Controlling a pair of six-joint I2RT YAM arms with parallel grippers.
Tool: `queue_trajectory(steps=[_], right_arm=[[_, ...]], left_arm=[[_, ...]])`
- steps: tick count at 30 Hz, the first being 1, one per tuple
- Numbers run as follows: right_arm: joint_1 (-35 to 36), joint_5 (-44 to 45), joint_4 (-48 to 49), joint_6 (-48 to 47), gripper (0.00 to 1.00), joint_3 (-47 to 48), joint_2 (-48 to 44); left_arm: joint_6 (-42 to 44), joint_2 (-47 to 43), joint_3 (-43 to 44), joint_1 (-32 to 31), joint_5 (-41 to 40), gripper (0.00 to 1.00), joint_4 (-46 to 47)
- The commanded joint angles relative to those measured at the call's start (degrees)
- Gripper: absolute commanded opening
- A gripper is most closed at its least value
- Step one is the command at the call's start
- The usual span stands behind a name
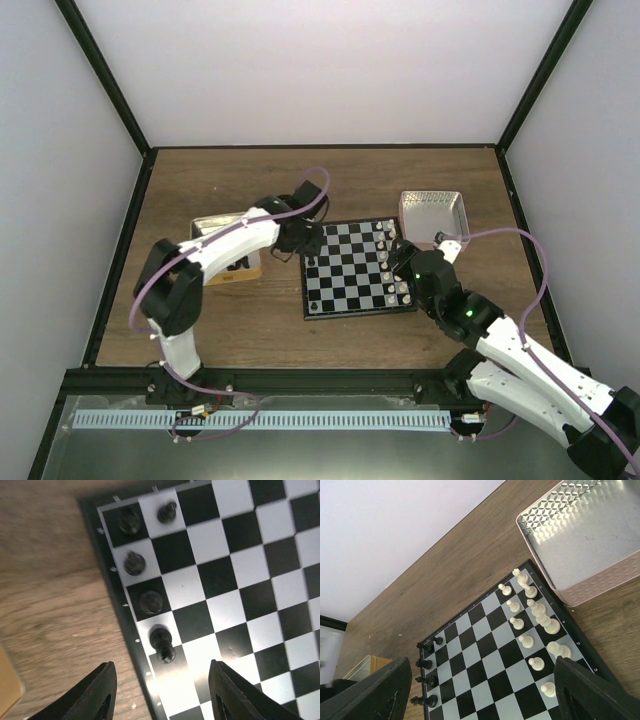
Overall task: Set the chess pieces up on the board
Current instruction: Move the chess piece to the chessboard, then pick up the chess piece from the storage box.
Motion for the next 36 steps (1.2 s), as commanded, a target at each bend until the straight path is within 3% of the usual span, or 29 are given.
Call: queue_trajectory(steps=[1,8,14,22,32,36], right_arm=[[-0.4,0.8,-0.5,-0.4,0.79,1.4,0.1],[-0.4,-1.9,1.5,-6.0,0.76,4.6,1.9],[-0.4,-5.2,1.9,-6.6,0.73,8.6,7.7],[-0.4,-7.3,2.3,-6.5,0.72,11.3,14.0],[-0.4,-7.7,1.6,-6.5,0.71,12.9,18.0],[-0.4,-8.0,2.3,-6.5,0.71,12.3,18.2]], left_arm=[[-1.3,-10.3,-3.2,1.6,-6.0,0.54,2.7],[-3.6,-26.1,-16.0,6.0,-11.5,0.57,13.1],[-7.1,-32.3,-23.9,16.5,-10.6,0.64,14.0],[-12.0,-34.3,-34.7,28.5,-2.2,0.65,18.5],[-18.2,-28.2,-36.0,30.6,-3.5,0.65,18.3],[-17.4,-25.1,-35.2,30.6,-8.8,0.61,17.2]])
